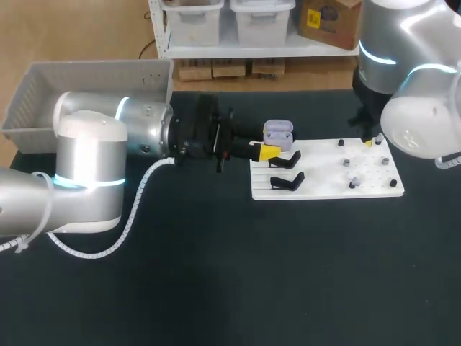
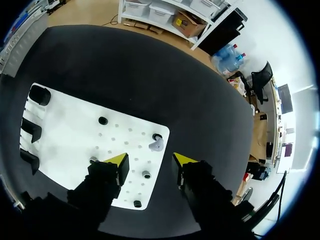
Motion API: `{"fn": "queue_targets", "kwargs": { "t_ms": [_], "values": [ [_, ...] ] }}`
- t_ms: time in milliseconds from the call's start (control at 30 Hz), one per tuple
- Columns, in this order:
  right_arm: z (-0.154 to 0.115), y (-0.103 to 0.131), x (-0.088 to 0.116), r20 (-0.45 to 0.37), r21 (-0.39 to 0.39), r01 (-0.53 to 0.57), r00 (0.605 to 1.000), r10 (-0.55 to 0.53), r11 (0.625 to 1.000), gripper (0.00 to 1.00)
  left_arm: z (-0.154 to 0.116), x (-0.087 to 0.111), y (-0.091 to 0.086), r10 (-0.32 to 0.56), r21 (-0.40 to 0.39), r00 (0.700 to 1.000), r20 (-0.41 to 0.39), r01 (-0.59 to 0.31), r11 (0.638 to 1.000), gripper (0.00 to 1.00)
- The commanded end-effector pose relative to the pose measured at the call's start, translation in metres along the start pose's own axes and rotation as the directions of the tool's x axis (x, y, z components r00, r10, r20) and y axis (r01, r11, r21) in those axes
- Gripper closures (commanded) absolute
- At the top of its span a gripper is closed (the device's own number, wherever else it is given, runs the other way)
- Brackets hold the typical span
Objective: Pick up each earbud case from the left stands, insert the matching earbuds, close the lid, and place the case in the box.
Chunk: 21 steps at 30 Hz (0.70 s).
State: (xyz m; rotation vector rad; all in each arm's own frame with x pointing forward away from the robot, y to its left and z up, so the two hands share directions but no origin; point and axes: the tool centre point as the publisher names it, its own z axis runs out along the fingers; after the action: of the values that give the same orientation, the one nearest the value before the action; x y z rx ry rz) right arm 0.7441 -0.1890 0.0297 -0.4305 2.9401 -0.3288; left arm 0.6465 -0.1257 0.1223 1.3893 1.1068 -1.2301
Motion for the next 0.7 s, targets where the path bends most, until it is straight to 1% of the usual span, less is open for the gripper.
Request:
{"fn": "queue_targets", "kwargs": {
  "t_ms": [33, 700],
  "values": [
    [0.004, 0.0, -0.007, -0.013, -0.009, 0.006, 1.0, -0.007, 1.0, 0.5, 0.0, 0.001, -0.002, 0.003, -0.005, 1.0, 0.002, -0.003, 1.0, 1.0],
    [0.02, -0.006, -0.01, -0.04, -0.006, -0.003, 0.999, 0.002, 1.0, 0.56, 0.0, 0.001, -0.002, 0.003, -0.005, 1.0, 0.002, -0.003, 1.0, 1.0]
  ]
}}
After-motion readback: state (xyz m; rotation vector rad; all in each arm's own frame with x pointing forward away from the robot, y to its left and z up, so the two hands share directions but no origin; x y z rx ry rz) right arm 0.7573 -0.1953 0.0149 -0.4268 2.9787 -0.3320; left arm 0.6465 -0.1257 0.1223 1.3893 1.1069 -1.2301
